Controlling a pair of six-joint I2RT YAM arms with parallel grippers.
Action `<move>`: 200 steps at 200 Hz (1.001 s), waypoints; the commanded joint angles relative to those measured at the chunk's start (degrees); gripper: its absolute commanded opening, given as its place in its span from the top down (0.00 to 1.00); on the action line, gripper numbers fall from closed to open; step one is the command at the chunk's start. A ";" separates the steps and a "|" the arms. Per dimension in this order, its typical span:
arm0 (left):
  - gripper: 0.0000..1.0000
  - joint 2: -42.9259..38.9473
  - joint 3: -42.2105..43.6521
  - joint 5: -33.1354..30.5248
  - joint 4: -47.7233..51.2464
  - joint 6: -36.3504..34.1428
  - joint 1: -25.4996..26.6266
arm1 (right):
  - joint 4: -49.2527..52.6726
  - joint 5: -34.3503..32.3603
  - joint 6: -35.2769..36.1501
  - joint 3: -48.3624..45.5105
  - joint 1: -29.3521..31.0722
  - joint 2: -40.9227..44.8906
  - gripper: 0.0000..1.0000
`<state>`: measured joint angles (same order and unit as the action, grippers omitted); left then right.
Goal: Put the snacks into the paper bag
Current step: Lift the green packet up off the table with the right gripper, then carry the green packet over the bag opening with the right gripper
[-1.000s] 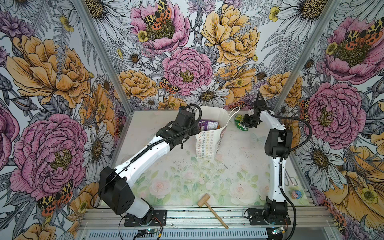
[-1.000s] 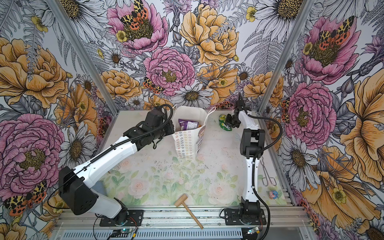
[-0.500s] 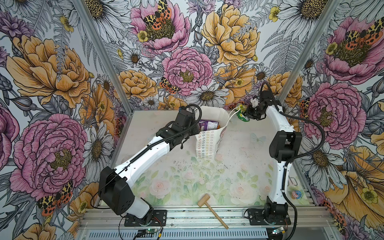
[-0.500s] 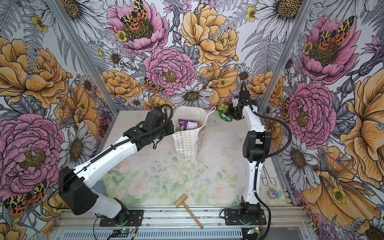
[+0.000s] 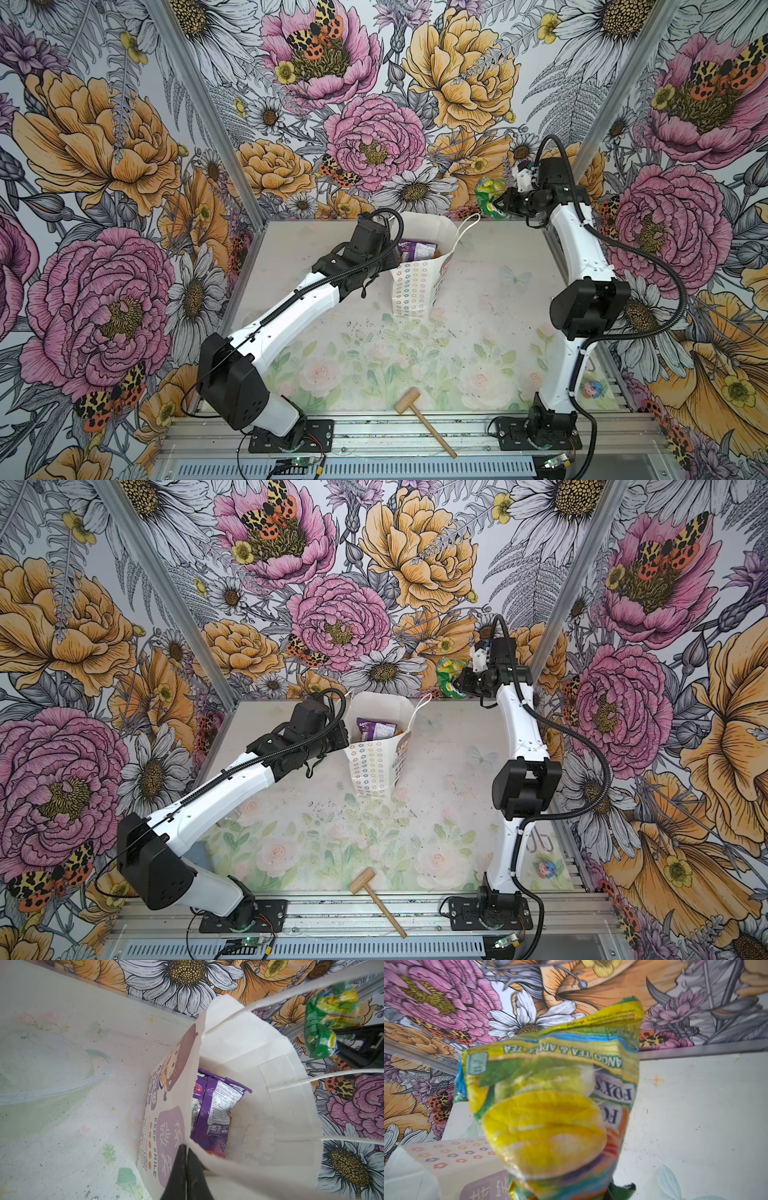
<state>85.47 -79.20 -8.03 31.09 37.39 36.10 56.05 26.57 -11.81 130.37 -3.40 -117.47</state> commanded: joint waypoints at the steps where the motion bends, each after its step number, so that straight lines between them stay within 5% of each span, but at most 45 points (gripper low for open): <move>1: 1.00 -0.71 -1.40 1.53 -2.35 -0.25 0.15 | -1.74 1.71 3.44 3.61 1.81 5.62 1.00; 72: 1.00 -0.67 -1.57 1.62 -2.35 -0.30 0.12 | -1.76 0.80 3.61 7.31 7.86 12.36 1.00; 200: 1.00 0.11 -2.80 2.01 -2.35 -0.39 0.25 | -1.56 -6.70 -13.88 -3.11 20.48 21.78 1.00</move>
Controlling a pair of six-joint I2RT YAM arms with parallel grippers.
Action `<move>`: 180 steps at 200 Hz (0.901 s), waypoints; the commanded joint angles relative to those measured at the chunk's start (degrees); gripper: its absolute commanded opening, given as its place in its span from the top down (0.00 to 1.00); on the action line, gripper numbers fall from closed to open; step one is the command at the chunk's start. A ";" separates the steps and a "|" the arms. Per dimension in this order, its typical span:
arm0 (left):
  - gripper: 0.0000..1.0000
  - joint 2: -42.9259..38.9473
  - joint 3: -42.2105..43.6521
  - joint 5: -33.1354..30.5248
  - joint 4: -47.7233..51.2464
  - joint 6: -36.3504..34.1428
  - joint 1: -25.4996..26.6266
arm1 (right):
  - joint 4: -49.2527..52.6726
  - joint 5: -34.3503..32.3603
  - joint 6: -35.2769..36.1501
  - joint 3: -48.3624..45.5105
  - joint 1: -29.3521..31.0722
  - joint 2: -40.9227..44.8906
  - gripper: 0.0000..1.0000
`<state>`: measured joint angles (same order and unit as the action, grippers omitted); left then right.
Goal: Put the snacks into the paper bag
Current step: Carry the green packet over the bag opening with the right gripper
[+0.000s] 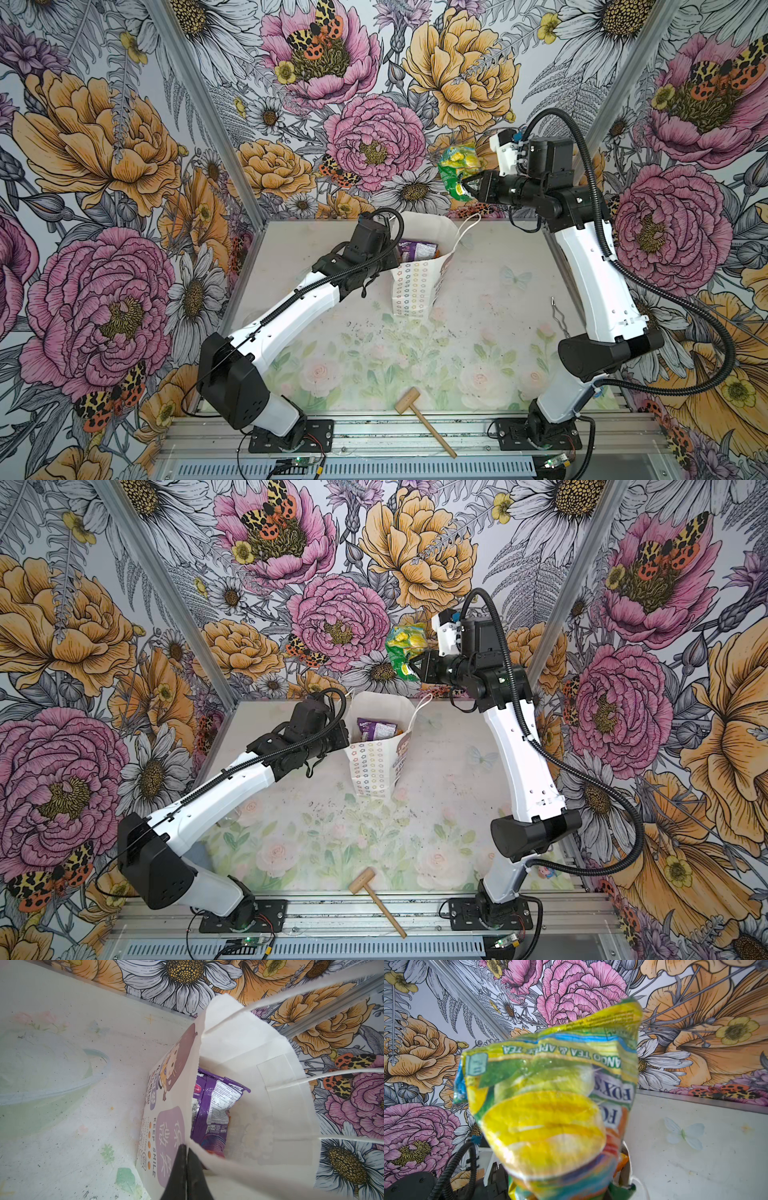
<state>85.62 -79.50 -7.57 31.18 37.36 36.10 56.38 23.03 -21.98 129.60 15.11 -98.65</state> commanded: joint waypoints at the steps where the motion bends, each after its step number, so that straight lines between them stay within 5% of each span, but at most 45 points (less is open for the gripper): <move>1: 1.00 -0.03 -2.49 1.62 -2.44 -0.36 0.23 | -1.89 -3.25 -3.75 -2.43 2.04 2.99 1.00; 75: 1.00 0.30 -2.76 1.84 -2.47 -0.27 0.20 | -1.99 -14.89 -8.01 -9.75 11.12 4.34 1.00; 180: 1.00 0.15 -1.73 1.56 -2.88 0.08 0.05 | -2.06 -18.88 -10.01 -15.40 13.94 0.28 1.00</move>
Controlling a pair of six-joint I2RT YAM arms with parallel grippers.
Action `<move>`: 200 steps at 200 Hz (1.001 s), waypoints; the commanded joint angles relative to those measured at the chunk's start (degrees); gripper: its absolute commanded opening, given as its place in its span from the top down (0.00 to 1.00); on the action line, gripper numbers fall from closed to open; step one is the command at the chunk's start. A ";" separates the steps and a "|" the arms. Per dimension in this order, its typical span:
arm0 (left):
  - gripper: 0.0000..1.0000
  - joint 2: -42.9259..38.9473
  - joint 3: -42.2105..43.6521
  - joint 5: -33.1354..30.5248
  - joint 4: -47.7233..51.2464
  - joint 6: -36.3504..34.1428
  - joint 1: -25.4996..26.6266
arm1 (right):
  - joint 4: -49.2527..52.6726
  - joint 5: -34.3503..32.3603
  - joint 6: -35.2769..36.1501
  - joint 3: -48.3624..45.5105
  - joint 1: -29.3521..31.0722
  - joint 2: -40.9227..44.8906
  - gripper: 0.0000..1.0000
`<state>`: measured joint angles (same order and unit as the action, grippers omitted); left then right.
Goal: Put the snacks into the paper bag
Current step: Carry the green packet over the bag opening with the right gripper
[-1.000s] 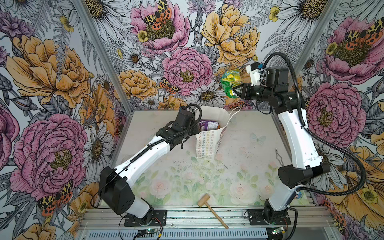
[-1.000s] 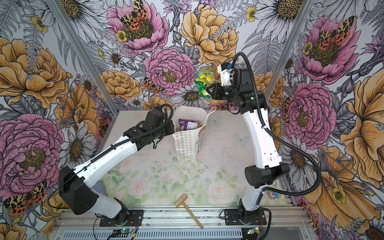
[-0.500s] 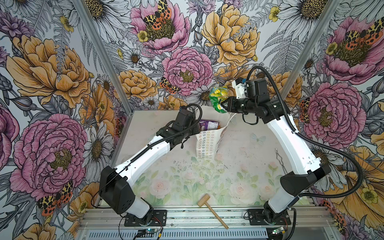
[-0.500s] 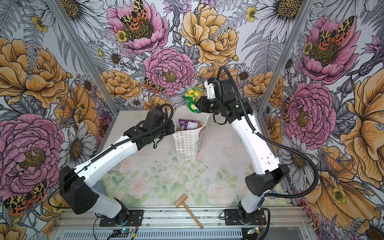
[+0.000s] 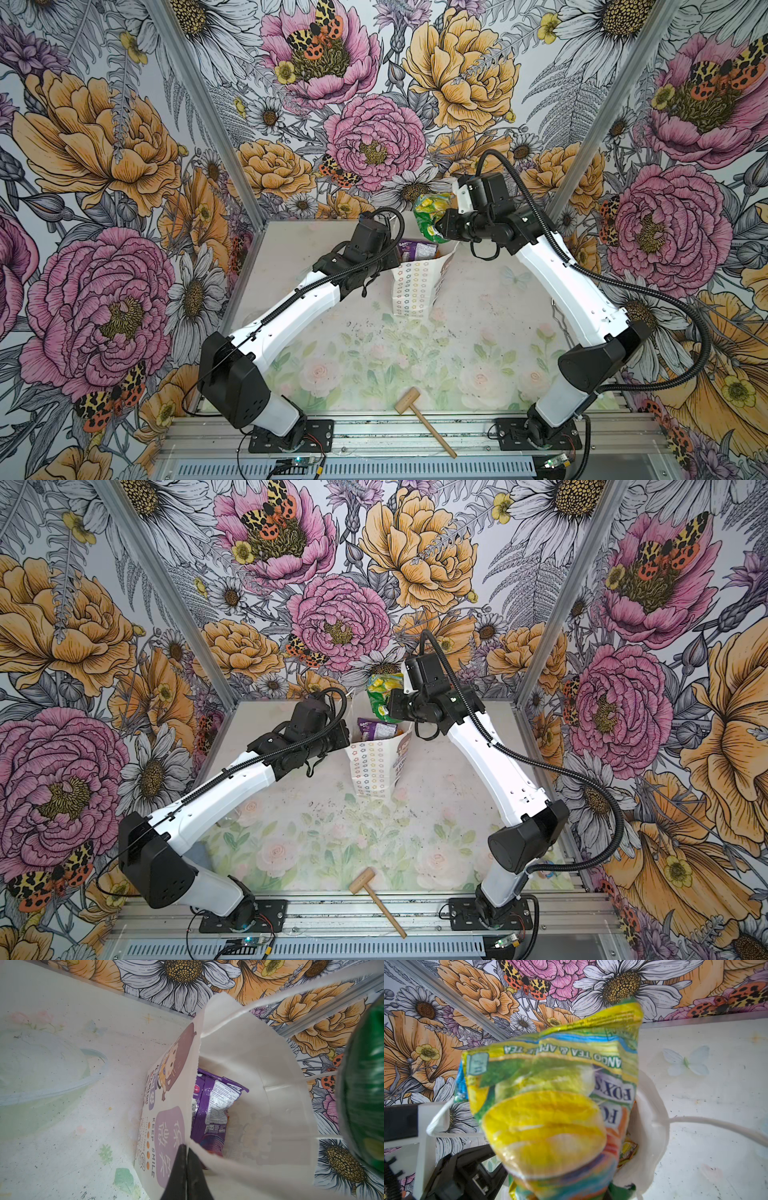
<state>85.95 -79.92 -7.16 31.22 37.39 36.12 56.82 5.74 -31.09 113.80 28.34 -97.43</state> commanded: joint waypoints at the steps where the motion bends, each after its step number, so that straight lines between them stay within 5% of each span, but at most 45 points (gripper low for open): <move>1: 1.00 -0.22 -1.35 1.12 -2.92 0.06 0.02 | -2.54 -1.60 -0.90 0.43 0.74 -1.02 1.00; 200: 1.00 -0.33 -1.44 1.37 -2.91 -0.03 -0.33 | -2.46 -8.02 -0.64 8.38 1.19 -13.95 1.00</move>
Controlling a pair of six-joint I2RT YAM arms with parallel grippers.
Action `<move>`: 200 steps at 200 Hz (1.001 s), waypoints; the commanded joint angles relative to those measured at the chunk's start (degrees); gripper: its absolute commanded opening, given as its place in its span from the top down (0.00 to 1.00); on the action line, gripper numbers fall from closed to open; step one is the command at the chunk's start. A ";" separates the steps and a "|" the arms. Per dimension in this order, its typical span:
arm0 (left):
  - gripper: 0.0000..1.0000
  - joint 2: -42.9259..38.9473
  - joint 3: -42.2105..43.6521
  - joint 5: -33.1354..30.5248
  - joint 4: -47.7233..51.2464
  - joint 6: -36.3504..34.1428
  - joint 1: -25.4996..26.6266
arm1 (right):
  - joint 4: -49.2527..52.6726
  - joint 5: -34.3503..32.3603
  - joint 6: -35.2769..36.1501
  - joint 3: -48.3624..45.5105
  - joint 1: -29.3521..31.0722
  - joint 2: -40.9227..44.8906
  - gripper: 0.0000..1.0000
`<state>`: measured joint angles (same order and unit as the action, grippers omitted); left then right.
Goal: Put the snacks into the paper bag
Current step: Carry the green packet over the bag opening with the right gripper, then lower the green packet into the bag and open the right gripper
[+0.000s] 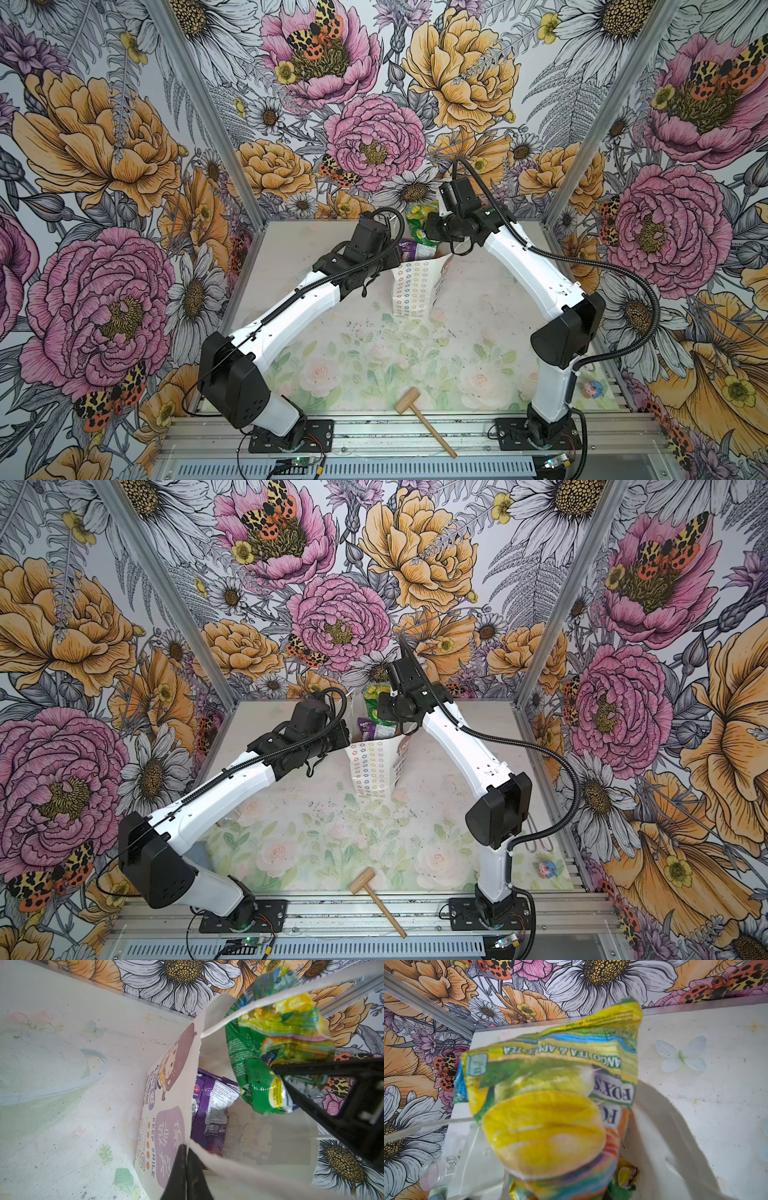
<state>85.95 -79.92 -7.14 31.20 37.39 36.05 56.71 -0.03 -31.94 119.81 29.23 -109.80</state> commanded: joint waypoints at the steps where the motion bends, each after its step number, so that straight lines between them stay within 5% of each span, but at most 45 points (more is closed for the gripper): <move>1: 1.00 -0.29 -1.41 1.34 -2.89 0.01 -0.27 | -2.33 -2.25 0.22 2.45 0.30 -1.61 1.00; 160: 1.00 -0.50 -1.20 1.60 -3.16 0.20 -0.25 | -4.35 -4.89 1.14 4.89 0.30 -4.95 1.00; 200: 1.00 -0.39 -1.33 1.60 -3.19 0.06 -0.28 | -5.12 -3.75 1.06 4.25 0.39 -4.37 0.79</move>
<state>85.95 -79.92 -6.94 31.22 37.41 36.07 56.18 -3.22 -31.03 123.81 29.45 -114.15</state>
